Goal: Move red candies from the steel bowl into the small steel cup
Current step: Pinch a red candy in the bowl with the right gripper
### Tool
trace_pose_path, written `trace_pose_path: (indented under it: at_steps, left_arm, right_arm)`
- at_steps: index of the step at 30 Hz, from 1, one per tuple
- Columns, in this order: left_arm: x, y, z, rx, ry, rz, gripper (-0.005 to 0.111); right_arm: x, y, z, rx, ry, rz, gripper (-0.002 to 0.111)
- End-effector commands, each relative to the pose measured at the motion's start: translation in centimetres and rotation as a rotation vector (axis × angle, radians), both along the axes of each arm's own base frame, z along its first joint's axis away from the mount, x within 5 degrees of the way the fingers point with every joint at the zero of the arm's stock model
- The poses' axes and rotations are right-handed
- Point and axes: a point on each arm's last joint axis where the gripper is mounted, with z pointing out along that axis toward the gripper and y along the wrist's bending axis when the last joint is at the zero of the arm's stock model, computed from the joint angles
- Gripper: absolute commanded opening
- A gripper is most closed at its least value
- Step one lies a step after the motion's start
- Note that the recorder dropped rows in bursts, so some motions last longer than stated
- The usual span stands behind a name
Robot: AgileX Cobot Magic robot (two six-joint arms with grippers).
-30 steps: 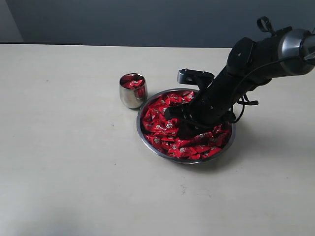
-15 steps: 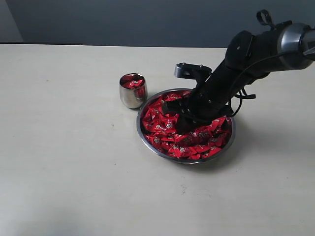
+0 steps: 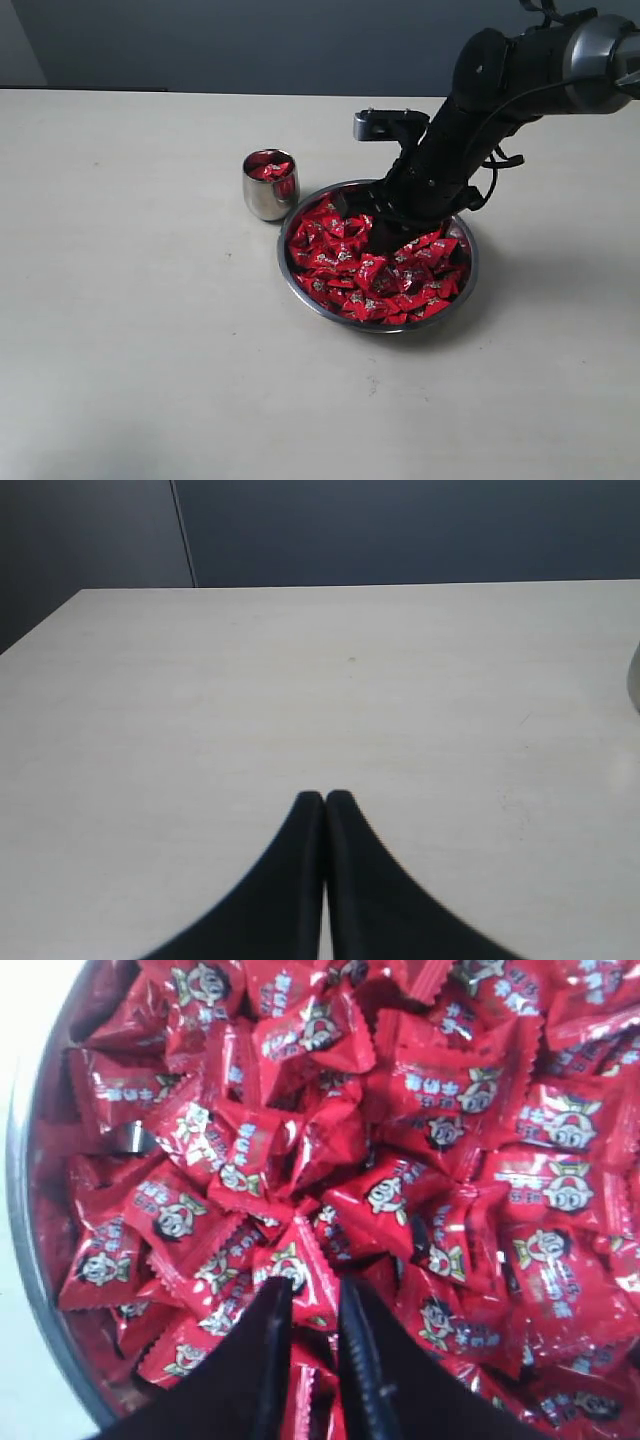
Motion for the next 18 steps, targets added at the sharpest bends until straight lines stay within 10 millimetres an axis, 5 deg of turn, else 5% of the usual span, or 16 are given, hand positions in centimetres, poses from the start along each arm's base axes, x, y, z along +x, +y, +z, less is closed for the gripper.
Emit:
trace_pose_path:
  at_steps: [1,4,7,12,18]
  left_arm:
    - [0.0,0.0,0.0,-0.005,-0.012,-0.005,0.000]
    - [0.0,0.0,0.0,-0.005,-0.012,-0.005,0.000]
    - [0.0,0.0,0.0,-0.005,-0.012,-0.005,0.000]
    - [0.0,0.0,0.0,-0.005,-0.012,-0.005,0.000]
    - [0.0,0.0,0.0,-0.005,-0.012,-0.005,0.000]
  right_arm:
    - [0.1,-0.4,0.3,-0.046,-0.020,0.041,0.018]
    - [0.1,-0.4,0.3,-0.044,-0.018,0.039,0.025]
    - [0.0,-0.4,0.2,-0.045,0.000,0.007,0.049]
    - [-0.1,0.2,-1.8,-0.021,0.095,-0.041,0.044]
    - [-0.2,0.6,-1.9,0.021,0.114,-0.049,0.044]
